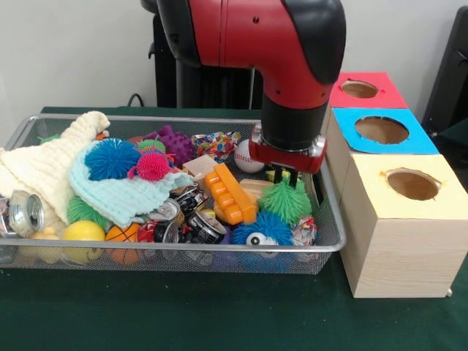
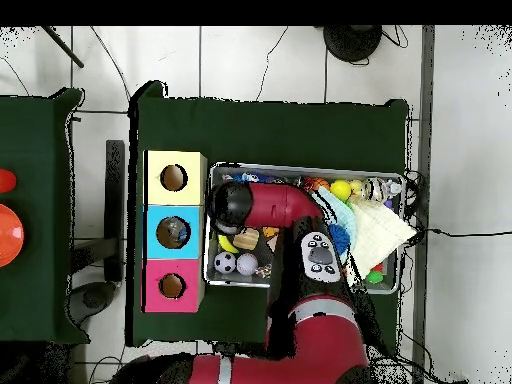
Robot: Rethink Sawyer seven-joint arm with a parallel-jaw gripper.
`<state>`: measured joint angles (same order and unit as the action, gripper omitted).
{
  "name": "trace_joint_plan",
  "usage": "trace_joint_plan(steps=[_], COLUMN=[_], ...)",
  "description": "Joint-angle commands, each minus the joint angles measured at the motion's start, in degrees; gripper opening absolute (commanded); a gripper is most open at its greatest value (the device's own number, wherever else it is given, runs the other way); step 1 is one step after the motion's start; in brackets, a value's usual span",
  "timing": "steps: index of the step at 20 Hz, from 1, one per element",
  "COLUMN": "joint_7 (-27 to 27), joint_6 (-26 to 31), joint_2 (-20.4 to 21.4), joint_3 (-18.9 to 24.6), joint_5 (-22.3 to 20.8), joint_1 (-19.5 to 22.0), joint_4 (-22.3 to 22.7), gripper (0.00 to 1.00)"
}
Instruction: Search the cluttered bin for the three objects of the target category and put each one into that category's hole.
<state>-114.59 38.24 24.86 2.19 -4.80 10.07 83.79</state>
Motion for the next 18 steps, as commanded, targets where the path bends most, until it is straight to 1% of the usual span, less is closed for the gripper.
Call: trace_joint_plan(steps=[1,9,13,18], joint_7=[-2.9,0.0,4.2,8.6], joint_6=[9.5,11.4,13.2,13.8], joint_2=[5.9,8.3,9.8,11.2], joint_3=[0.1,-0.7,-1.3,-0.2], joint_5=[1.5,-1.4,-3.8,-5.6], joint_1=[3.2,5.9,8.7,12.7], joint_4=[2.7,4.4,4.7,7.0], gripper=[0.00,0.00,0.00,0.00])
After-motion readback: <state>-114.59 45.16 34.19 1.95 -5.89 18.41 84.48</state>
